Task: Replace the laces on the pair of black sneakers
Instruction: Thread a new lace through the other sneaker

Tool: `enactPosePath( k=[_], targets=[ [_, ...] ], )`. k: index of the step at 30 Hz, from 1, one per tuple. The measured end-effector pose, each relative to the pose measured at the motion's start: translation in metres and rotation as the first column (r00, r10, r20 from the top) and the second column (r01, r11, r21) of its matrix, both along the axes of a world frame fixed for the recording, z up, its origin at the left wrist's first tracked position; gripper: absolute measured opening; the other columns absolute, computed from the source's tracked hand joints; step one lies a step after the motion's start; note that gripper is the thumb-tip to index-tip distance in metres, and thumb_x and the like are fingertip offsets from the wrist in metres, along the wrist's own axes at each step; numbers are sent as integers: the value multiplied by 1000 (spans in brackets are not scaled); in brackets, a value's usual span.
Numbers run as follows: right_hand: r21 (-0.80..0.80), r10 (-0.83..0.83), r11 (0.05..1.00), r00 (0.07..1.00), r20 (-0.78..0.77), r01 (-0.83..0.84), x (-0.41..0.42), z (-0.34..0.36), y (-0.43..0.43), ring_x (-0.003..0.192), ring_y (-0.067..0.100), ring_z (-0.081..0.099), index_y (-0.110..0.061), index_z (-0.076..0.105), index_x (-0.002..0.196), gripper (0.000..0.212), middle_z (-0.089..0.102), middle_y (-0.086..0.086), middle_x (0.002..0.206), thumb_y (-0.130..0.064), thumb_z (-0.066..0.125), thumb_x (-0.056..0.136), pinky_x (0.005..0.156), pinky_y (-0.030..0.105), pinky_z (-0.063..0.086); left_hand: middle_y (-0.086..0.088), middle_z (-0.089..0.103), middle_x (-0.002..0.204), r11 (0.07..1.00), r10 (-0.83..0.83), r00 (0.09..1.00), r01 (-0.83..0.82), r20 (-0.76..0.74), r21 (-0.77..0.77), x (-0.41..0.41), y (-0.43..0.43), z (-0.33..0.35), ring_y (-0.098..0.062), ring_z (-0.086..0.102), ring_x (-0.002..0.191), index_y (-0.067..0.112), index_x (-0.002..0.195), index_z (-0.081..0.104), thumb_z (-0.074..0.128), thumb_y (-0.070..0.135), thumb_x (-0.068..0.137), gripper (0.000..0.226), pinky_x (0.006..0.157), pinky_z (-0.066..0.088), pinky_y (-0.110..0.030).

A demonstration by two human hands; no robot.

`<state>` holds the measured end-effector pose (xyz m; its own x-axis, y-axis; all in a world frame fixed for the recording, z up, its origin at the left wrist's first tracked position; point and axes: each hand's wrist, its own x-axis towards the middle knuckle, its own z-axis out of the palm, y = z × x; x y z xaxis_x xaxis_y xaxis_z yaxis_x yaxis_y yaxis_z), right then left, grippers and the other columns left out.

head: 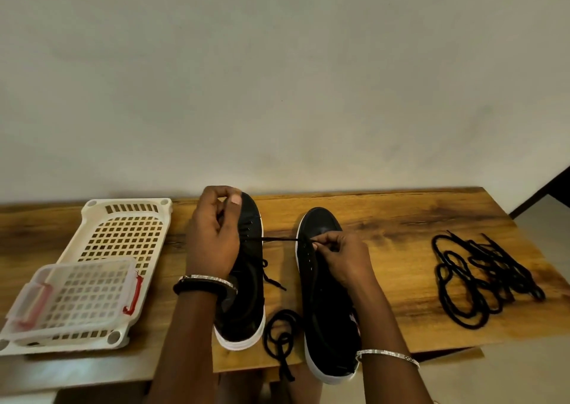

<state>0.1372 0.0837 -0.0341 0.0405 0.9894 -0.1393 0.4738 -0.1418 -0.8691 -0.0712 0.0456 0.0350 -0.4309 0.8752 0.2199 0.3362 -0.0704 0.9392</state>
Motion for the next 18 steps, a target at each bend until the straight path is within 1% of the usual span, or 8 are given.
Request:
enactPosePath(
  k=[2, 4, 7, 11, 13, 15, 16, 18],
  targets=[
    [-1, 2, 1000, 1000, -5, -2, 1, 0, 0, 83, -2, 67, -20, 80, 94, 11, 74, -10, 87, -12, 73, 91, 72, 14, 50, 6, 63, 94, 986, -118, 909, 60, -399, -155, -8, -4, 4, -11, 60, 86, 29, 111, 67, 65, 41, 91, 23, 75, 48, -29],
    [1, 3, 1000, 1000, -3, -3, 1, 0, 0, 85, -1, 67, -21, 80, 93, 11, 74, -10, 88, -12, 73, 91, 71, 13, 50, 6, 58, 100, 916, -281, 731, 11, -622, -401, -13, -7, 10, -18, 59, 99, 34, 109, 71, 71, 51, 84, 31, 84, 50, -35],
    [-2, -5, 1000, 1000, -6, 5, 1, 0, 0, 86, -1, 67, -20, 80, 93, 10, 75, -10, 89, -13, 73, 91, 70, 11, 48, 8, 47, 84, 894, -270, 695, -77, -666, -442, -24, -10, 12, -20, 56, 91, 34, 92, 74, 69, 44, 88, 12, 79, 45, -36],
    [-6, -4, 1000, 1000, -12, 4, 1, 0, -1, 87, 2, 67, -19, 80, 93, 10, 74, -9, 90, -14, 71, 92, 75, 18, 52, -5, 59, 88, 970, -45, 762, -122, -646, -212, -50, -11, -1, -34, 59, 96, 18, 89, 71, 62, 30, 94, 16, 78, 44, -42],
    [-16, -1, 1000, 1000, -12, 1, 1, 0, -1, 88, 6, 68, -20, 80, 92, 11, 75, -8, 90, -15, 71, 93, 82, 27, 56, -10, 61, 91, 989, 50, 879, -110, -474, -100, -60, -12, -6, -33, 58, 94, 14, 91, 68, 52, 30, 100, 24, 74, 41, -38],
    [-28, 5, 1000, 1000, -29, -6, 1, 0, -1, 87, 8, 70, -20, 80, 90, 12, 76, -8, 87, -14, 71, 92, 86, 36, 58, -5, 61, 85, 991, 108, 991, -114, -78, -66, -63, -13, -1, -22, 56, 81, 18, 87, 65, 46, 29, 104, 28, 69, 40, -34],
    [-39, 4, 999, 999, -44, -6, 1, 0, -1, 87, 9, 71, -21, 80, 90, 12, 77, -7, 86, -13, 71, 92, 88, 39, 58, -2, 60, 80, 993, 120, 977, -116, 175, -33, -64, -14, 4, -17, 54, 74, 19, 84, 66, 45, 27, 105, 31, 65, 41, -31],
    [-66, -2, 998, 997, -77, -3, 2, 2, -1, 87, 10, 72, -21, 81, 90, 14, 77, -7, 86, -12, 70, 92, 90, 43, 58, 1, 65, 79, 991, 44, 777, -112, 628, 70, -68, -15, 16, -16, 58, 78, 21, 77, 69, 44, 21, 105, 38, 65, 46, -28]
  ],
)
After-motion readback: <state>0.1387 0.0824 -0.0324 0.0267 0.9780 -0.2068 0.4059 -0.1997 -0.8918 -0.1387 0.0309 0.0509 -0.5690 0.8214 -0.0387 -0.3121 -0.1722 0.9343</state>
